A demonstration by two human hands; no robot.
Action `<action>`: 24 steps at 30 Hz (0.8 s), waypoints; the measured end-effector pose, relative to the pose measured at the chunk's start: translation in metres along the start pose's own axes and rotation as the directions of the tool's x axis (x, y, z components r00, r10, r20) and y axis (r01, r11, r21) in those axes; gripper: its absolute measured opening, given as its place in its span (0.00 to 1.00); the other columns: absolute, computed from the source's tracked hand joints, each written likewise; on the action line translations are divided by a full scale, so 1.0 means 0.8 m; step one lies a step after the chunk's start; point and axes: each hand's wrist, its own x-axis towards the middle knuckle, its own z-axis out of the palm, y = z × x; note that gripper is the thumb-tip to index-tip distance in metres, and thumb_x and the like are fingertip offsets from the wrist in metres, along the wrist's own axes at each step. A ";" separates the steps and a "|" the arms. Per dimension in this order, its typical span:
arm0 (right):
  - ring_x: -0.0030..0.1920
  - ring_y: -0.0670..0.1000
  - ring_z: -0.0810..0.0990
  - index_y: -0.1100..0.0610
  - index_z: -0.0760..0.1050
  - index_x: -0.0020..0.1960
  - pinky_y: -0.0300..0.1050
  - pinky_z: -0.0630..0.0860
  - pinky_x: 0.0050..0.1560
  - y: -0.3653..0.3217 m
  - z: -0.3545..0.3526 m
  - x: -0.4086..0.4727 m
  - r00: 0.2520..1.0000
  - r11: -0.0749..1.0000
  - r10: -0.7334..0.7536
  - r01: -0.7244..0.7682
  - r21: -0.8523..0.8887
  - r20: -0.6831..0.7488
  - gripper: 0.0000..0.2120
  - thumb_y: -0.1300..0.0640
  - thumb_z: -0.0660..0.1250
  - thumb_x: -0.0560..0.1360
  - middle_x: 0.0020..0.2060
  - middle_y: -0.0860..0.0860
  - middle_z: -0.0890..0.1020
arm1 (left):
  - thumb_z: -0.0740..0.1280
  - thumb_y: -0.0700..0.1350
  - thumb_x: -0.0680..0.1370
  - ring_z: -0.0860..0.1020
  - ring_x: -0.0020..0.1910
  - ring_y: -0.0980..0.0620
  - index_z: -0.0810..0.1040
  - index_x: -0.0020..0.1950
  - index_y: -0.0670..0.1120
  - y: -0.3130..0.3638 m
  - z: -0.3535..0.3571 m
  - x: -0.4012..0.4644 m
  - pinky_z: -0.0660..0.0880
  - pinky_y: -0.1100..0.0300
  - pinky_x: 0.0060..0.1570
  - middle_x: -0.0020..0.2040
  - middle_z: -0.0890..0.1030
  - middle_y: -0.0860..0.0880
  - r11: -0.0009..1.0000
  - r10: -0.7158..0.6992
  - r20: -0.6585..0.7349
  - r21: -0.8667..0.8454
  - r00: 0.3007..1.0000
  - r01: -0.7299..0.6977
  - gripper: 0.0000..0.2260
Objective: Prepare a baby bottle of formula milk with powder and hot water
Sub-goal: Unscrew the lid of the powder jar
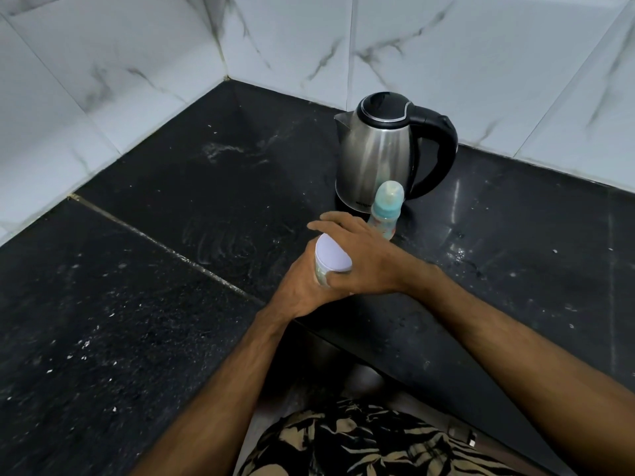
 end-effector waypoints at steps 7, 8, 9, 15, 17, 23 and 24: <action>0.62 0.53 0.69 0.50 0.65 0.75 0.51 0.71 0.63 -0.004 0.000 0.000 0.996 0.980 0.074 -0.081 -0.181 -0.043 0.36 0.42 0.70 0.71 0.63 0.51 0.70 | 0.81 0.42 0.66 0.76 0.64 0.53 0.68 0.68 0.56 0.003 -0.005 -0.013 0.72 0.58 0.63 0.61 0.76 0.55 1.000 0.020 0.016 -0.023 1.000 -0.019 0.36; 0.61 0.53 0.69 0.49 0.65 0.75 0.48 0.70 0.62 -0.006 -0.001 0.001 0.997 0.985 0.065 -0.069 -0.160 -0.030 0.35 0.44 0.71 0.70 0.63 0.51 0.70 | 0.82 0.43 0.65 0.76 0.65 0.51 0.68 0.70 0.52 0.003 -0.005 -0.012 0.72 0.57 0.63 0.62 0.76 0.53 0.999 0.026 0.019 -0.021 0.999 -0.026 0.37; 0.60 0.52 0.69 0.47 0.65 0.75 0.46 0.69 0.60 -0.007 -0.003 0.002 0.999 0.988 0.045 -0.049 -0.150 -0.030 0.35 0.45 0.71 0.70 0.62 0.51 0.70 | 0.82 0.45 0.65 0.76 0.66 0.52 0.67 0.72 0.50 0.002 -0.005 -0.013 0.72 0.56 0.65 0.65 0.76 0.52 0.999 0.033 0.019 -0.014 0.999 -0.033 0.40; 0.55 0.51 0.72 0.47 0.73 0.68 0.50 0.76 0.57 0.001 -0.016 -0.002 0.978 0.999 0.001 -0.011 -0.045 -0.207 0.30 0.44 0.73 0.68 0.56 0.51 0.69 | 0.82 0.43 0.66 0.73 0.55 0.76 0.65 0.59 0.70 -0.008 -0.014 -0.008 0.69 0.79 0.51 0.56 0.76 0.66 0.996 0.085 -0.003 -0.002 0.996 -0.085 0.36; 0.56 0.49 0.72 0.51 0.73 0.65 0.49 0.77 0.55 0.003 -0.023 -0.010 0.955 0.998 0.044 -0.027 0.061 -0.293 0.29 0.43 0.75 0.68 0.57 0.50 0.70 | 0.82 0.46 0.65 0.74 0.57 0.73 0.64 0.62 0.71 -0.017 -0.019 -0.007 0.69 0.78 0.50 0.58 0.76 0.66 0.996 0.088 -0.015 0.013 0.996 -0.087 0.38; 0.54 0.50 0.72 0.57 0.70 0.55 0.37 0.73 0.52 0.018 -0.017 -0.059 0.912 0.968 0.056 0.050 0.245 -0.406 0.28 0.44 0.78 0.66 0.54 0.51 0.72 | 0.83 0.48 0.64 0.74 0.60 0.68 0.65 0.69 0.60 -0.035 -0.028 0.002 0.69 0.75 0.56 0.62 0.77 0.63 0.996 0.088 -0.056 0.023 0.995 -0.087 0.40; 0.56 0.50 0.72 0.57 0.70 0.54 0.37 0.73 0.54 0.022 -0.008 -0.071 0.916 0.960 0.072 0.043 0.276 -0.395 0.27 0.45 0.79 0.66 0.55 0.51 0.71 | 0.83 0.49 0.64 0.74 0.61 0.68 0.65 0.70 0.59 -0.039 -0.028 0.003 0.69 0.74 0.56 0.62 0.77 0.63 0.997 0.081 -0.060 0.022 0.995 -0.080 0.40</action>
